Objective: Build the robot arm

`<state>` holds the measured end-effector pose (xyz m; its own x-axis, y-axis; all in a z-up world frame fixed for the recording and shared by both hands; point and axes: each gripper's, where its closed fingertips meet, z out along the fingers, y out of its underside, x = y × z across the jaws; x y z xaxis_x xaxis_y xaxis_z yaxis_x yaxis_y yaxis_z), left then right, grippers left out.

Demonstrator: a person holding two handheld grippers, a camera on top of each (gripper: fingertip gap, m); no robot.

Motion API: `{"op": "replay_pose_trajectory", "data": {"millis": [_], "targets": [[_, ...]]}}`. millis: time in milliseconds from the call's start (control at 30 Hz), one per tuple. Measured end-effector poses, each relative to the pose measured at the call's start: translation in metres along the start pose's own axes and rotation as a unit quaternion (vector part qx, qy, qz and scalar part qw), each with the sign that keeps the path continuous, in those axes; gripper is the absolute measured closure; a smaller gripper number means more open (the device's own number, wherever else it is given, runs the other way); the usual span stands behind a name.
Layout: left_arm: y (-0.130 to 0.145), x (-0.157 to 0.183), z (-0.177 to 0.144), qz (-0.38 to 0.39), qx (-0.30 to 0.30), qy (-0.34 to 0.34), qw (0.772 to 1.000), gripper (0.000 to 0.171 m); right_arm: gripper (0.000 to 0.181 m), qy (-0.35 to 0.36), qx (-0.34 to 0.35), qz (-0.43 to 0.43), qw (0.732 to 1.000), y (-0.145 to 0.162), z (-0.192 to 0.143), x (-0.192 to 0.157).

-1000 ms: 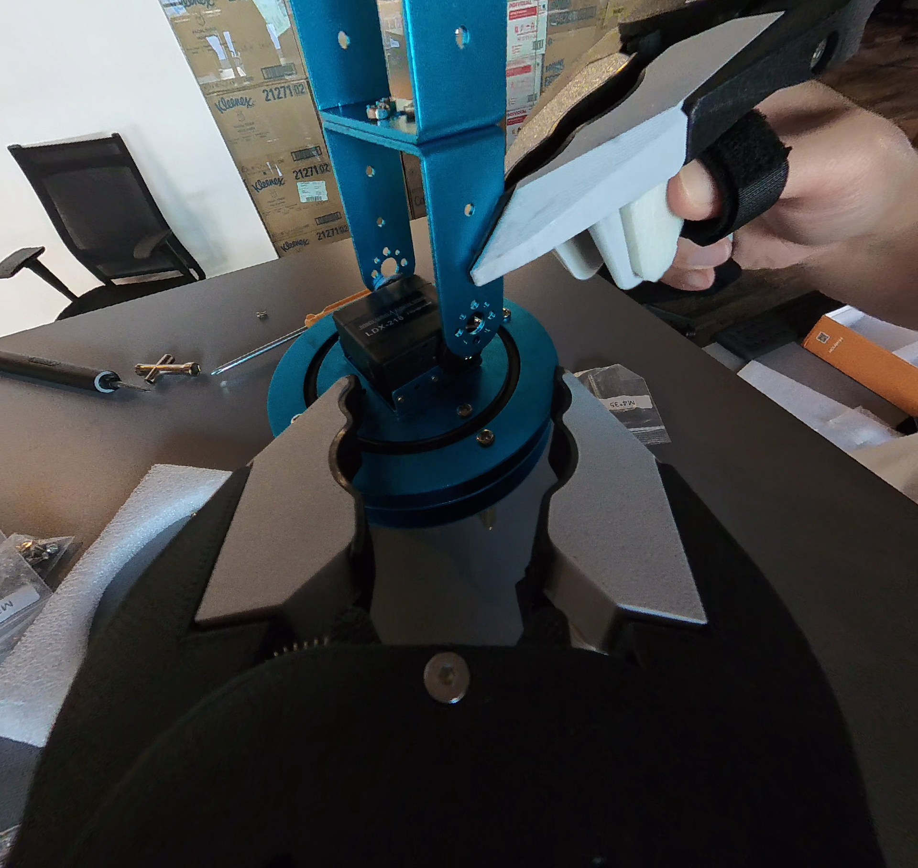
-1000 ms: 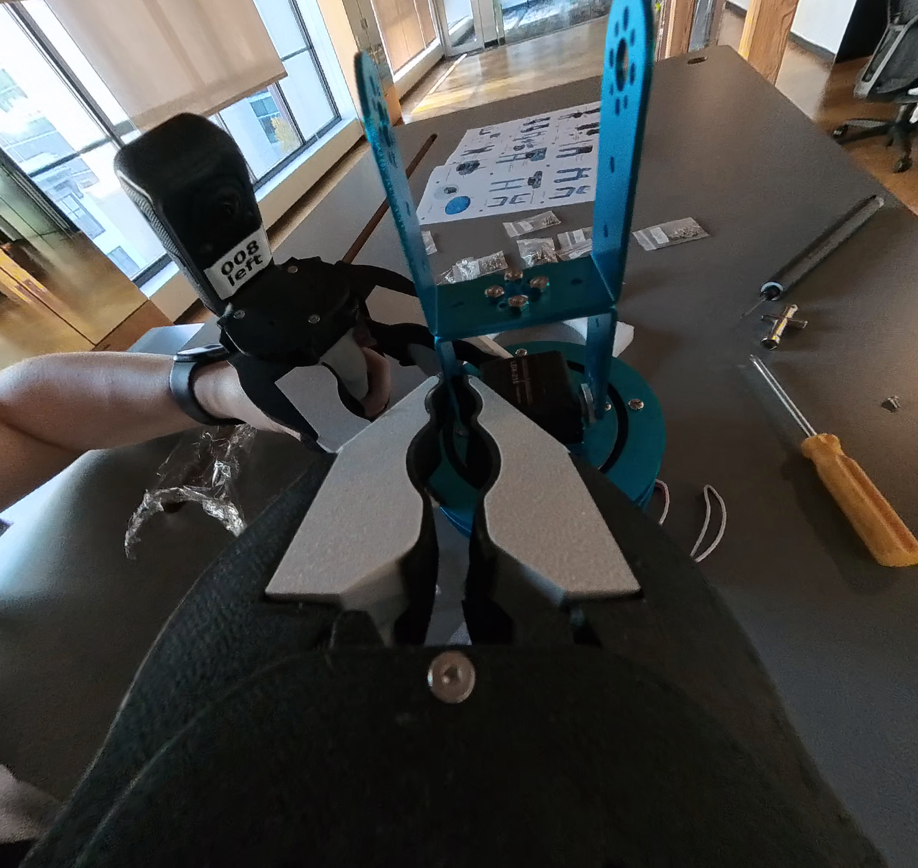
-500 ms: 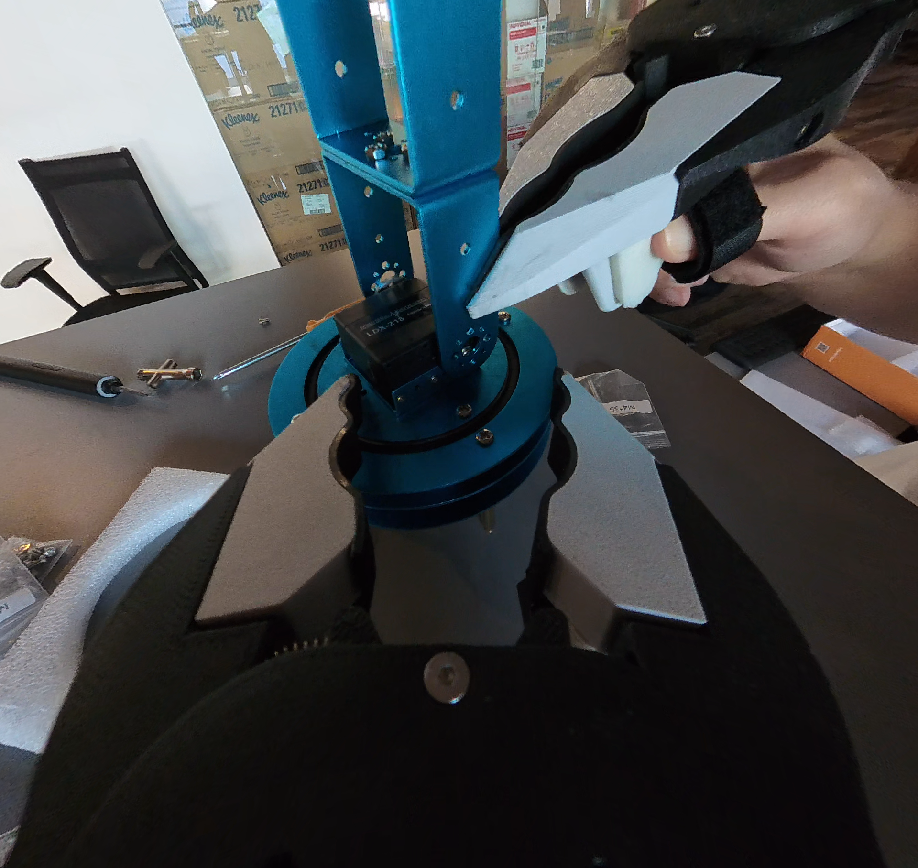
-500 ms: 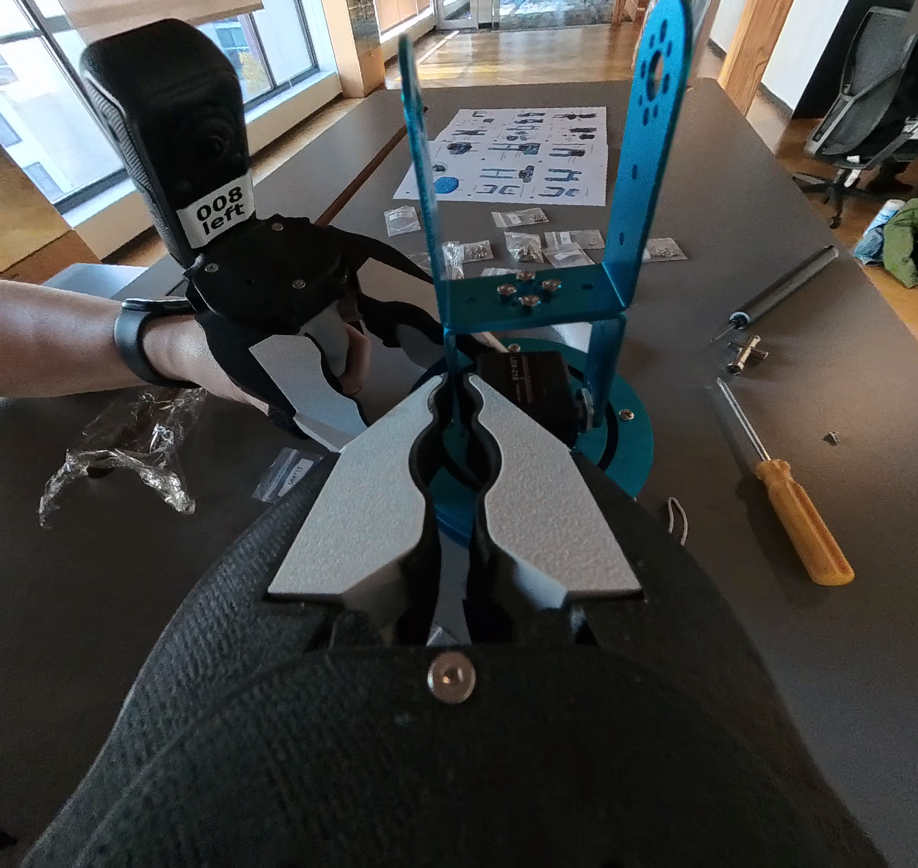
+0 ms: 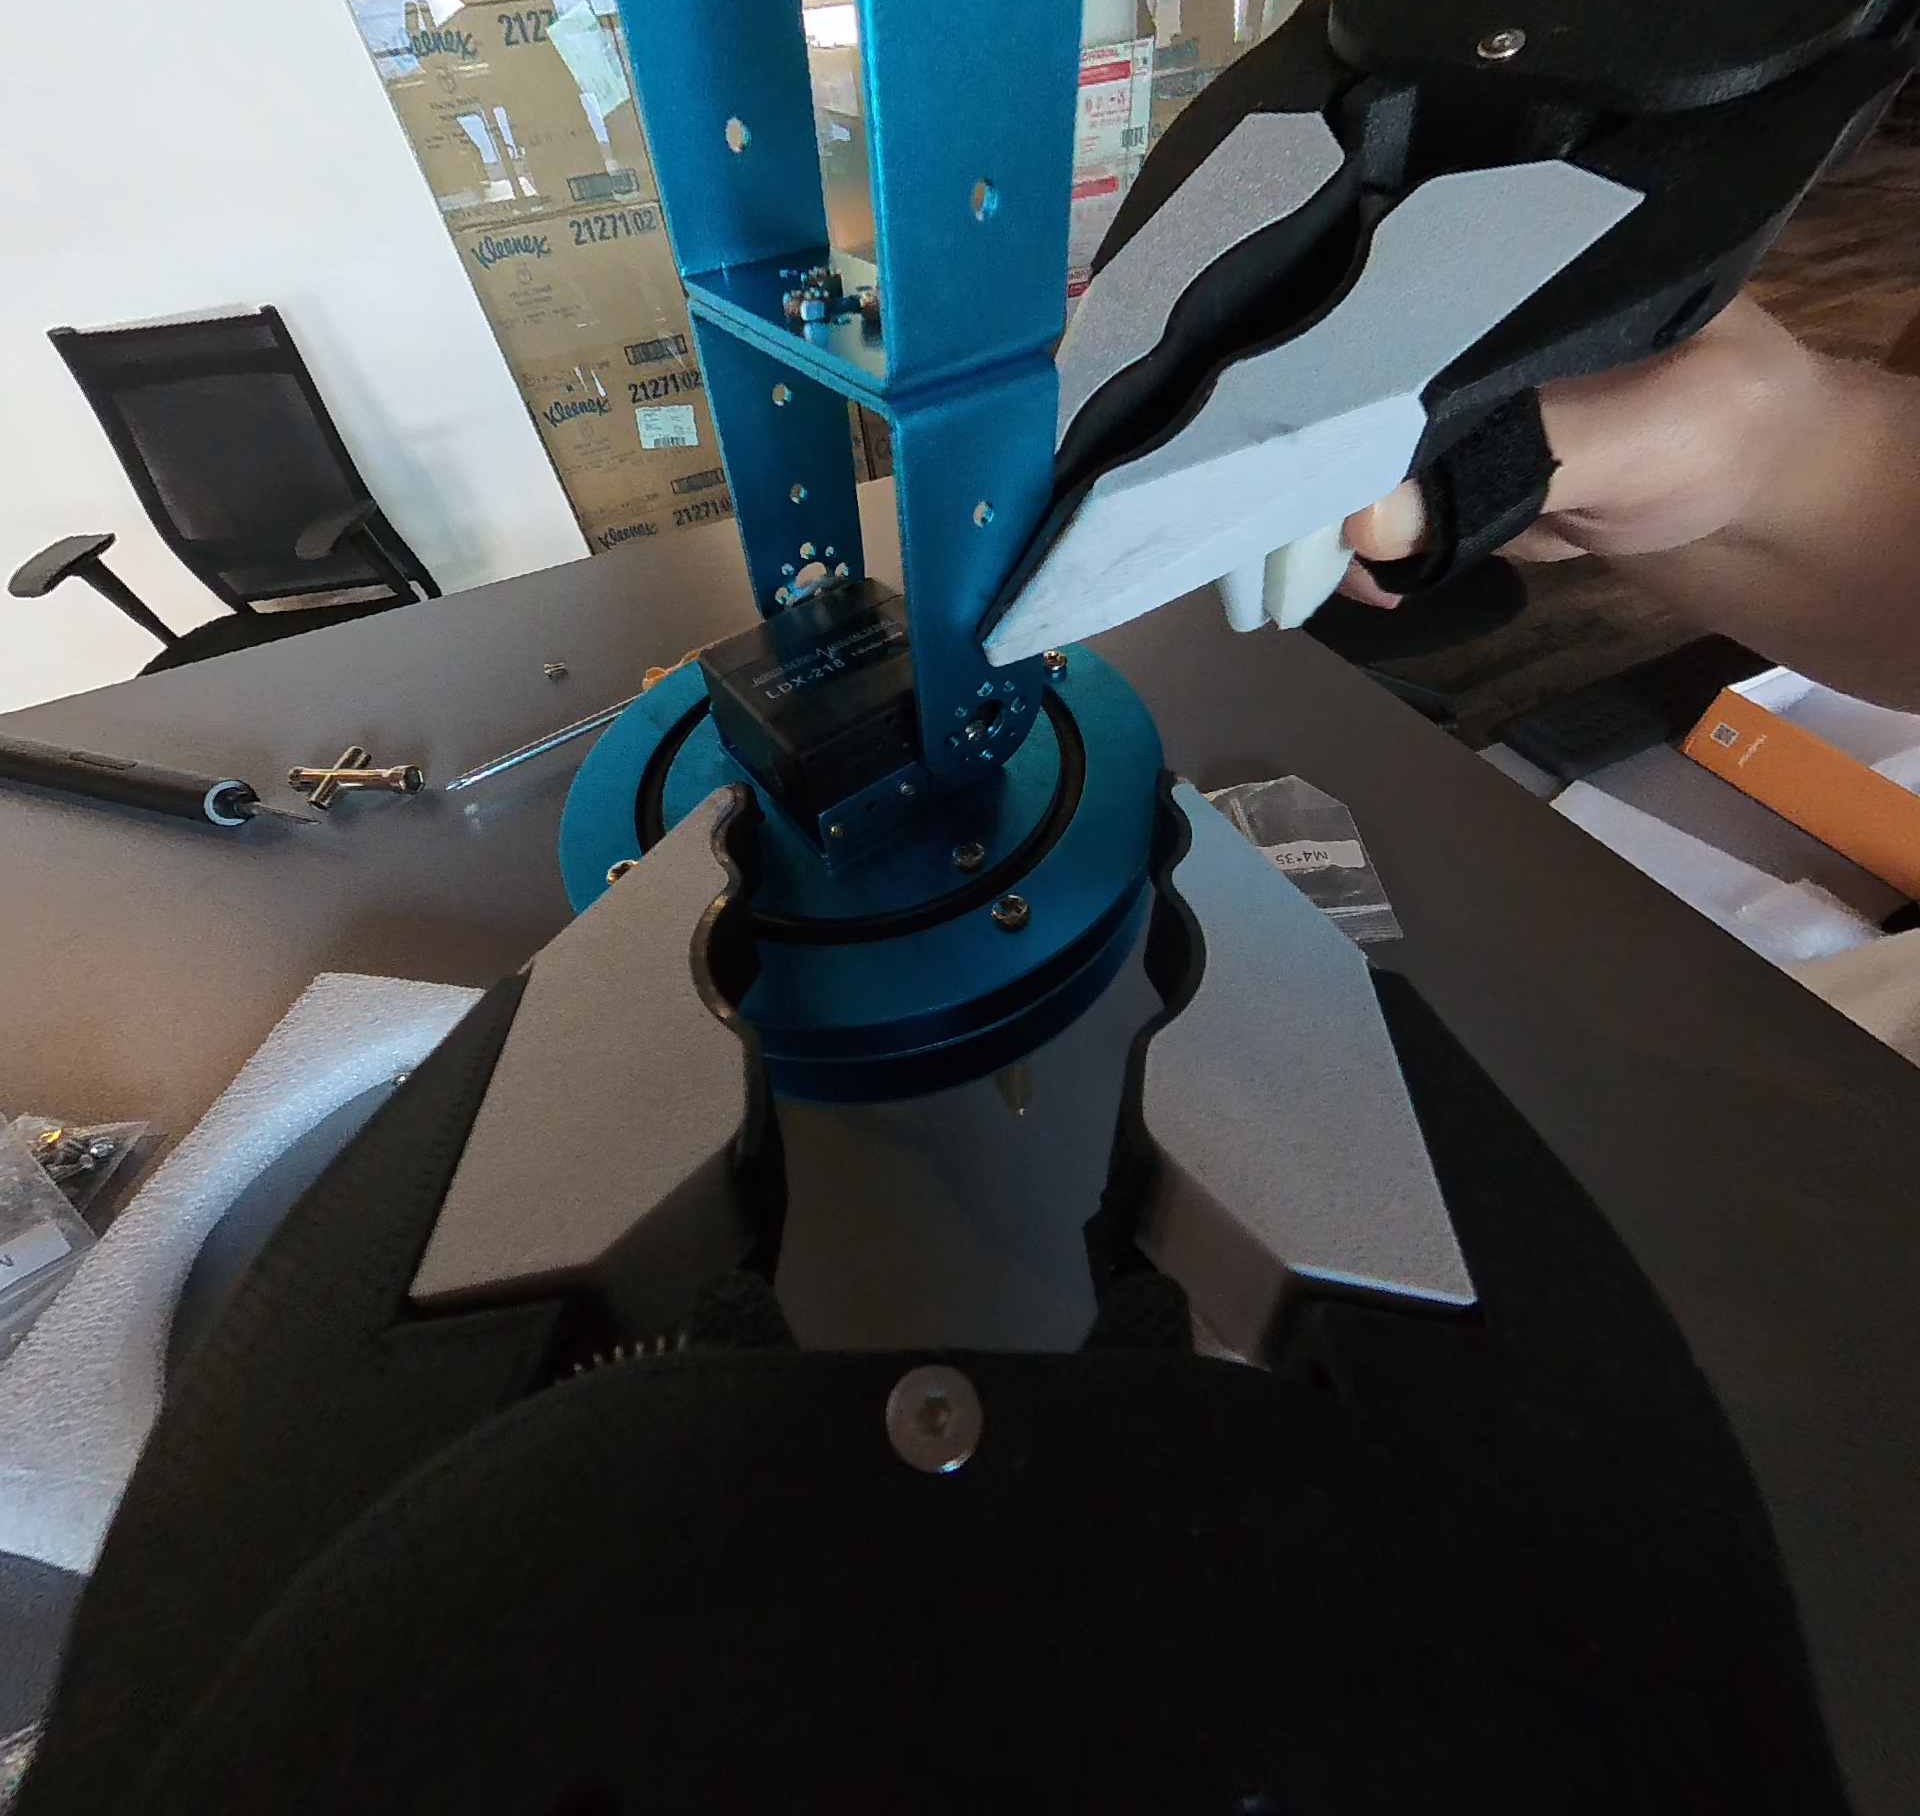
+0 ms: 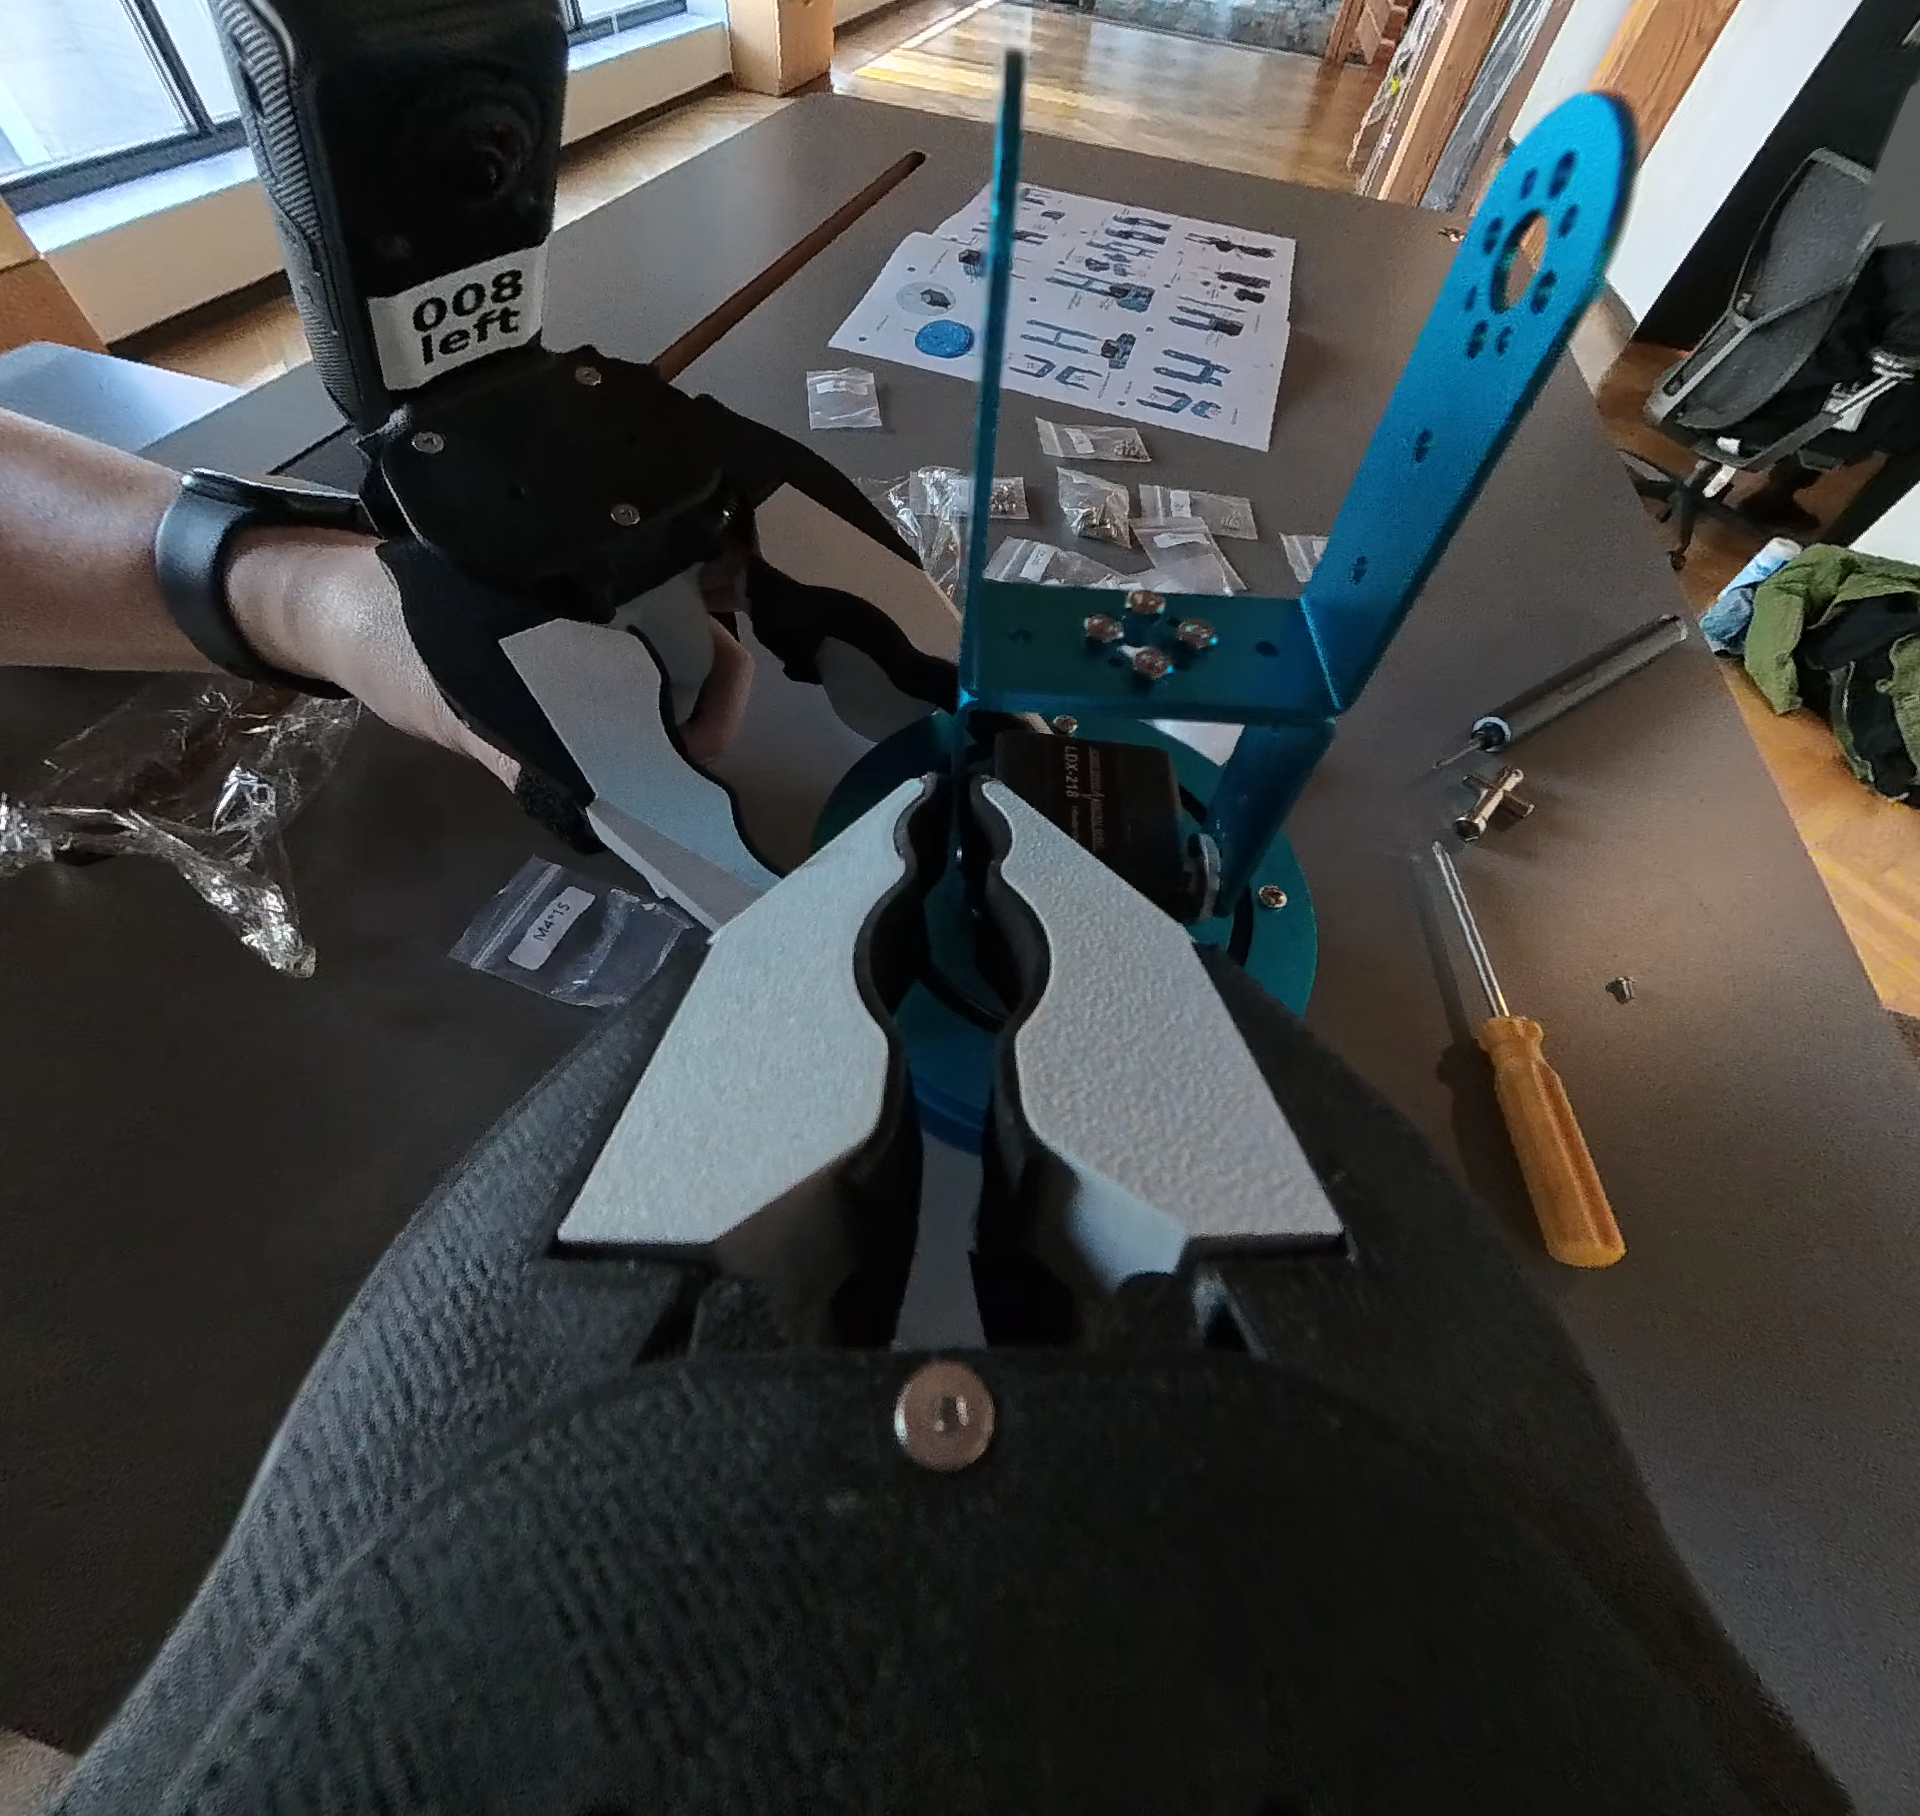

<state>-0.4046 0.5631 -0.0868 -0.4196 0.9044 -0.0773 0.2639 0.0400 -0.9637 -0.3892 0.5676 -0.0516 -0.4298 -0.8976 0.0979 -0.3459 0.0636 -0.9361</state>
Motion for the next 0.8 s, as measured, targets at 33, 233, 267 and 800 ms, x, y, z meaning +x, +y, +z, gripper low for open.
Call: {"op": "replay_pose_trajectory", "data": {"millis": [33,233,267,800], "targets": [[0.000,0.000,0.000,-0.001,0.002,0.001,1.000,0.098,0.179,0.001,0.001,-0.001,1.000,0.000,0.000,0.000],[-0.024,-0.003,-0.019,-0.024,0.041,-0.002,0.999,0.104,0.179,-0.005,0.009,0.017,1.000,0.000,0.000,0.000],[-0.040,-0.005,-0.025,-0.052,0.069,0.001,0.996,0.102,0.180,-0.003,0.010,0.017,1.000,0.000,0.000,0.001],[-0.109,-0.005,-0.017,-0.093,0.068,0.011,0.993,0.151,0.180,-0.012,0.033,0.033,0.999,-0.001,0.001,0.002]]}}
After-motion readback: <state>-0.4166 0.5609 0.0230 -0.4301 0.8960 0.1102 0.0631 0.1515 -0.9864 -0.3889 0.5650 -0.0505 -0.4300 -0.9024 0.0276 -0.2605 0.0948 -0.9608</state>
